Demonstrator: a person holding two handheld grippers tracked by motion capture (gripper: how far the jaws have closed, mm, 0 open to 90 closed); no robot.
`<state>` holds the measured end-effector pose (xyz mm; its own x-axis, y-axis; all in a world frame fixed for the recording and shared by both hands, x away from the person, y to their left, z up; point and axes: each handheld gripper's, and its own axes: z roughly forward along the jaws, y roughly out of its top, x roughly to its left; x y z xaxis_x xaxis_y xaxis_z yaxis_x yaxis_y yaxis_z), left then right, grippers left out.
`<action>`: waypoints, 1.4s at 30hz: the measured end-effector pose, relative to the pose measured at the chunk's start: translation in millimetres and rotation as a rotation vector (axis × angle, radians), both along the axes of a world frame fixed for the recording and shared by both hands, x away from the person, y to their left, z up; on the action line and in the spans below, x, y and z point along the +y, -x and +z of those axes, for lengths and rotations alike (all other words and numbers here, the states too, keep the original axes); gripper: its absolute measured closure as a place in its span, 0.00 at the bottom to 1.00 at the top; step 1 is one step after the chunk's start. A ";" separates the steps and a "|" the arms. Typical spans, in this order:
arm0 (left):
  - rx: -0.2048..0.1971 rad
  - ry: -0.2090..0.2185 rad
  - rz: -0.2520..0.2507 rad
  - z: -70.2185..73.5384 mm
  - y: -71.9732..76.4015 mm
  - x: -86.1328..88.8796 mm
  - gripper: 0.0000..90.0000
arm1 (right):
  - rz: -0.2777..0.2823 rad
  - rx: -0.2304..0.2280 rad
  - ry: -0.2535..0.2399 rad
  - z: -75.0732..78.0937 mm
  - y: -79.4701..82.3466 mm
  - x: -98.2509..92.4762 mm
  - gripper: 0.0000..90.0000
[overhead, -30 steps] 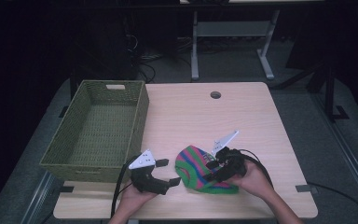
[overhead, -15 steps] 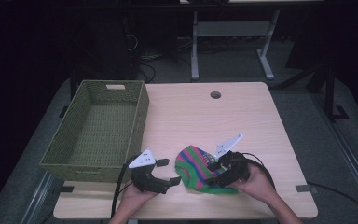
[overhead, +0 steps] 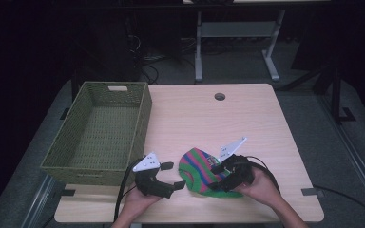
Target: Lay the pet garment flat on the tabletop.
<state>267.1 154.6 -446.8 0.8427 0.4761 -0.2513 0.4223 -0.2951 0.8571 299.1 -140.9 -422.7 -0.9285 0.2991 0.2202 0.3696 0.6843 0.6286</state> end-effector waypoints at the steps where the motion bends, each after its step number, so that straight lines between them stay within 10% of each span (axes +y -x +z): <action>1: 0.001 0.000 0.003 -0.1 0.4 -0.4 0.14 | 0.002 0.005 0.000 0.0 0.0 0.4 0.40; 25: -0.004 0.006 0.019 1.6 -0.7 4.7 0.14 | 0.077 -0.036 0.123 -18.2 5.3 51.9 0.53; 42: -0.004 0.002 0.017 1.2 -0.2 4.2 0.15 | 0.075 -0.066 0.141 -24.6 3.3 51.0 0.78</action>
<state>267.3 158.8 -445.6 0.8355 0.4900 -0.2487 0.4235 -0.2857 0.8597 295.8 -89.9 -447.3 -0.9604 0.2519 0.1189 0.2751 0.7917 0.5454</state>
